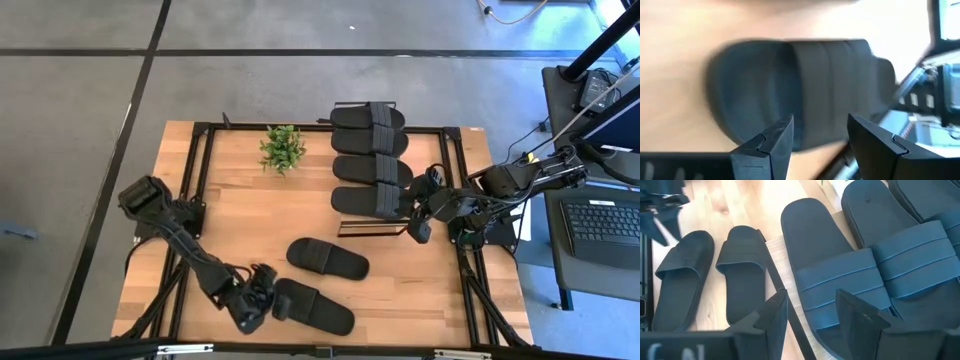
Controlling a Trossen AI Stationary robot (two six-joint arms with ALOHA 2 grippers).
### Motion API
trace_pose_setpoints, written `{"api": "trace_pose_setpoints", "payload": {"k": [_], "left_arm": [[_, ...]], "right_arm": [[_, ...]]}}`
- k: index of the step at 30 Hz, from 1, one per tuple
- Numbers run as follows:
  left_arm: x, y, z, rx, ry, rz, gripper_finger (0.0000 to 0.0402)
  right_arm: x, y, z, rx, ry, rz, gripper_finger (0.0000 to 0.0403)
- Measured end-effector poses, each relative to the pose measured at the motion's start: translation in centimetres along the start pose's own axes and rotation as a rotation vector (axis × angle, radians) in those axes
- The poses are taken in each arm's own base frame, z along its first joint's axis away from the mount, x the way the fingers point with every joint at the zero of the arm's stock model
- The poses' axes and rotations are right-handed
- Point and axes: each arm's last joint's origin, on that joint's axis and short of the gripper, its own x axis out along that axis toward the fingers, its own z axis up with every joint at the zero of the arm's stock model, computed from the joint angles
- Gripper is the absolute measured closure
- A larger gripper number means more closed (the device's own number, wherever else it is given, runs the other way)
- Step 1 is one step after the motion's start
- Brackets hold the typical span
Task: Pick and place slides into the shelf
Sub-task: Put the black slide under the shelf
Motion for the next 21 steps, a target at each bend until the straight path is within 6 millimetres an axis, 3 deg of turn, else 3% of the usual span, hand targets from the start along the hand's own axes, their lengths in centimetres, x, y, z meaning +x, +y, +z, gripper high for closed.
{"api": "trace_pose_setpoints", "payload": {"k": [7,16,21], "left_arm": [[1.4,1.2,1.7,-0.001,0.129,0.084,0.0224],[2.4,-0.7,3.5,0.089,0.141,-0.064,0.0224],[2.7,-0.8,4.2,0.1,0.185,-0.059,0.0224]], "right_arm": [[0.0,0.0,0.0,0.052,0.008,0.01,0.0236],[0.0,0.0,0.0,0.075,0.012,0.015,0.0236],[0.0,0.0,0.0,0.075,0.013,0.016,0.0236]]}}
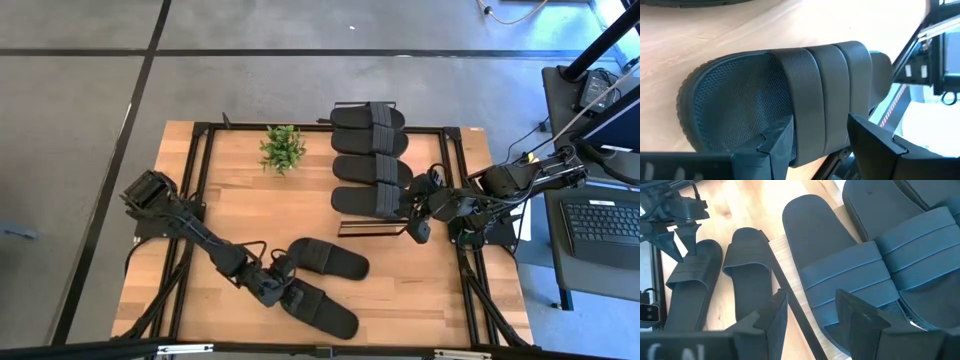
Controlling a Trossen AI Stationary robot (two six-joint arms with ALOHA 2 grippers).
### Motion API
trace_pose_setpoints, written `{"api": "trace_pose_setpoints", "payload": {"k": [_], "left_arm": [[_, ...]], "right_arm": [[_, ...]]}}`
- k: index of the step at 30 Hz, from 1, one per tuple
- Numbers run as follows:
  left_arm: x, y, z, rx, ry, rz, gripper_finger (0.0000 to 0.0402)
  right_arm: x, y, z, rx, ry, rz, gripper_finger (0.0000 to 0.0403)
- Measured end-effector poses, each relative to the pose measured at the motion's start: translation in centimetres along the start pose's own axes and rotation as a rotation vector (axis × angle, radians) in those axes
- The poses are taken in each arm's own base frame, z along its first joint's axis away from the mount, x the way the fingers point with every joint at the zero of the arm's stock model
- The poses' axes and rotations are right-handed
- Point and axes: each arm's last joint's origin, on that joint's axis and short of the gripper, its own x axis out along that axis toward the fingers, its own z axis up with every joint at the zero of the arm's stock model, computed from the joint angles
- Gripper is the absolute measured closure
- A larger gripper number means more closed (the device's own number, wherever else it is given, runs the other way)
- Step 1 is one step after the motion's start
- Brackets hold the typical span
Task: Pick and place slides into the shelf
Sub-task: Put the black slide under the shelf
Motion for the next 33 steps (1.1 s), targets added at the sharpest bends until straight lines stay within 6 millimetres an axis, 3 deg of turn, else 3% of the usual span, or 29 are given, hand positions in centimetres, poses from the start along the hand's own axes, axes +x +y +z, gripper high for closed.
{"api": "trace_pose_setpoints", "payload": {"k": [10,16,21,26,33], "left_arm": [[0.2,0.1,0.6,0.027,0.037,0.01,0.0224],[0.2,0.1,1.0,0.027,0.032,0.011,0.0224],[0.2,0.1,1.0,0.026,0.031,0.012,0.0224],[0.2,0.0,1.0,0.025,0.031,0.01,0.0224],[0.2,0.0,1.0,0.024,0.031,0.008,0.0224]], "right_arm": [[0.1,0.5,-0.1,-0.036,0.005,0.027,0.0236],[1.0,3.1,0.0,-0.253,-0.055,0.112,0.0236],[2.4,5.5,-0.2,-0.32,-0.082,0.163,0.0236],[4.0,7.6,-1.6,-0.419,-0.028,0.168,0.0236],[5.9,11.0,-5.3,-0.606,0.122,0.261,0.0236]]}}
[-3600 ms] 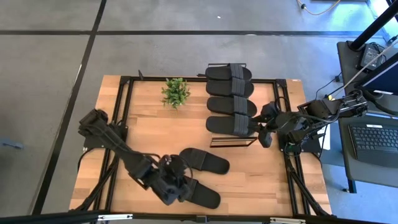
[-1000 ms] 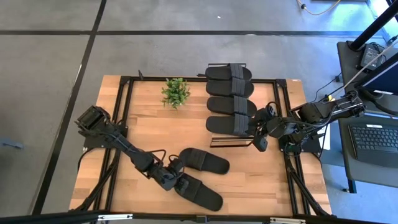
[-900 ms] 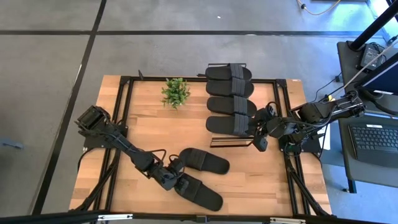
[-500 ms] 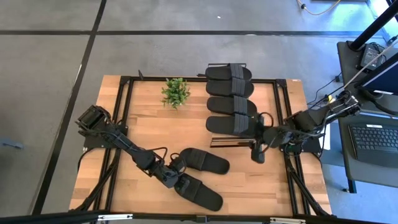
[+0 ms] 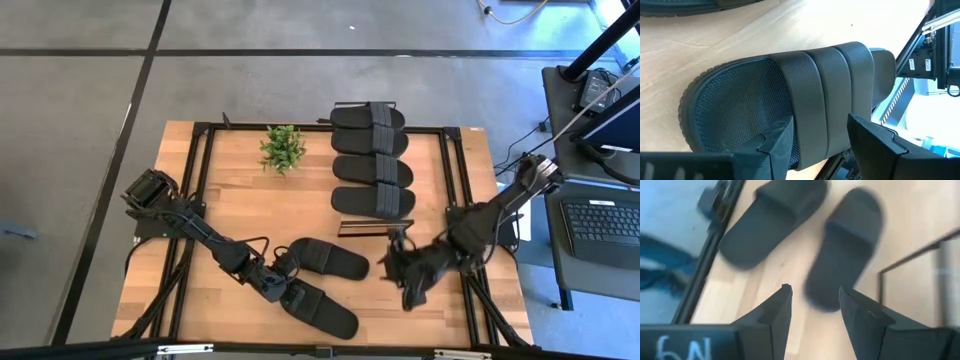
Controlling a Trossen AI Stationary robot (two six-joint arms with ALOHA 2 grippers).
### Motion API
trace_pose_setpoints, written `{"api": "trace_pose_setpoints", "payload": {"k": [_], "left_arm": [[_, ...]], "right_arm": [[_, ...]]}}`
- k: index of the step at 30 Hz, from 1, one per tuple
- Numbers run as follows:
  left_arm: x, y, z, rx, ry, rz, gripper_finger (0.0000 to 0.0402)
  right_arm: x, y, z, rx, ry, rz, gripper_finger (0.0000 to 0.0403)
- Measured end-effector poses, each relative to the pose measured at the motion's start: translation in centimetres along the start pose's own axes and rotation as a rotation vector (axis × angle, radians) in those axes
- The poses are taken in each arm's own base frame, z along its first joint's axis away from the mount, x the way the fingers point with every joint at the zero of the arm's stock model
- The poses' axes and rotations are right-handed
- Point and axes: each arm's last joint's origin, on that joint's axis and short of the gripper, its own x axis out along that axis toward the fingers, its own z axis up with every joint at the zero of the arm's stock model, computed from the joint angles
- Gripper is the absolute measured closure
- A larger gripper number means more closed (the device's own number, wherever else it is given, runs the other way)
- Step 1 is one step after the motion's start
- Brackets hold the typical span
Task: Pick and place slides into the shelf
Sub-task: Put the black slide under the shelf
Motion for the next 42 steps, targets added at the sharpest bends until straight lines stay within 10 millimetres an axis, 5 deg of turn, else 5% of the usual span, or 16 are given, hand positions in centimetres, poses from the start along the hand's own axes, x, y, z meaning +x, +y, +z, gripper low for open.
{"api": "trace_pose_setpoints", "payload": {"k": [23,29,42], "left_arm": [[0.3,0.1,1.8,0.044,-0.026,0.006,0.0224],[0.3,0.0,1.5,0.047,0.038,0.0,0.0224],[0.1,0.0,0.5,0.074,0.038,-0.002,0.0224]], "right_arm": [[12.5,9.0,-2.2,0.062,0.065,0.208,0.0236],[13.9,10.5,-1.9,0.145,0.001,0.343,0.0236],[16.8,11.8,-4.2,0.269,0.101,0.311,0.0236]]}}
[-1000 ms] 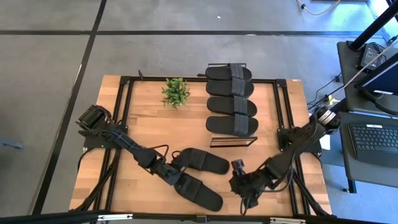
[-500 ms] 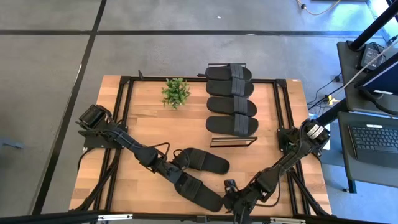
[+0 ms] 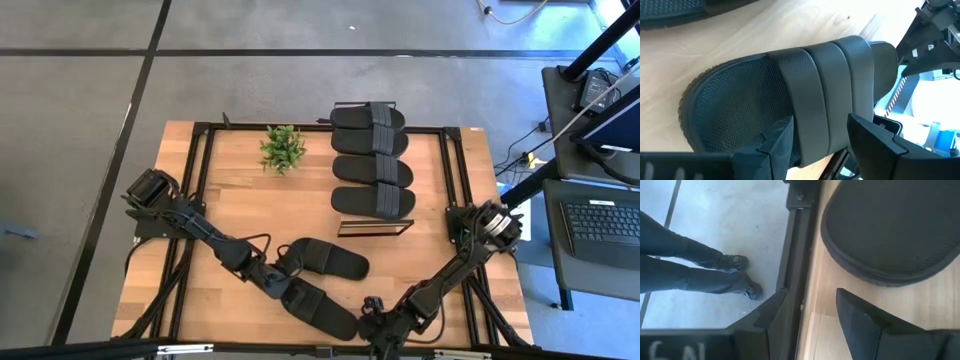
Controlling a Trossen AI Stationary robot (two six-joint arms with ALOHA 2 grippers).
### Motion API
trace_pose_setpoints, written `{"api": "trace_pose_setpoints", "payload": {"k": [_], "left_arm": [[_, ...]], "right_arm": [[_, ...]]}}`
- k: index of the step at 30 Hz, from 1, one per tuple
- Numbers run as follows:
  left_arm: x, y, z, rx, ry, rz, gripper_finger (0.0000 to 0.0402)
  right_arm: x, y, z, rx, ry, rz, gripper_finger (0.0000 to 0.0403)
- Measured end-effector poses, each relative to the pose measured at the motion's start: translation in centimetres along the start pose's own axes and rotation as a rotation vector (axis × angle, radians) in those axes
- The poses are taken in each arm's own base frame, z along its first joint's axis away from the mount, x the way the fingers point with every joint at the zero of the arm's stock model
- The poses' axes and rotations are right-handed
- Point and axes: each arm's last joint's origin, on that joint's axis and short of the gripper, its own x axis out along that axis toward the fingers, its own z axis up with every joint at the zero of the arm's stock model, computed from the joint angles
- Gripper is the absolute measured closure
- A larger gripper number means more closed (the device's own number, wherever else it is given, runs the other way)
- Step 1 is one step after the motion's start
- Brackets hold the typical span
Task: Pick and place slides into the shelf
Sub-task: Put the black slide under the shelf
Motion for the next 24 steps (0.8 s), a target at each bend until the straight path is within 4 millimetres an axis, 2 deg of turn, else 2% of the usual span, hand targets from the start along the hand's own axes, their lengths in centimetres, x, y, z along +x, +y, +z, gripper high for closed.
{"api": "trace_pose_setpoints", "payload": {"k": [7,13,18,24], "left_arm": [[0.0,0.1,0.0,-0.013,0.0,0.005,0.0224],[1.2,0.7,-0.2,-0.021,0.003,0.021,0.0224],[1.9,1.0,-0.4,-0.044,0.043,0.025,0.0224],[1.5,0.6,-0.4,-0.047,0.078,0.007,0.0224]], "right_arm": [[0.3,-0.3,1.0,0.0,-0.075,0.006,0.0236],[0.8,-1.5,2.1,0.0,-0.105,0.017,0.0236],[1.5,-2.3,2.2,0.013,-0.063,0.042,0.0236],[1.9,-1.8,1.5,0.007,-0.046,0.049,0.0236]]}}
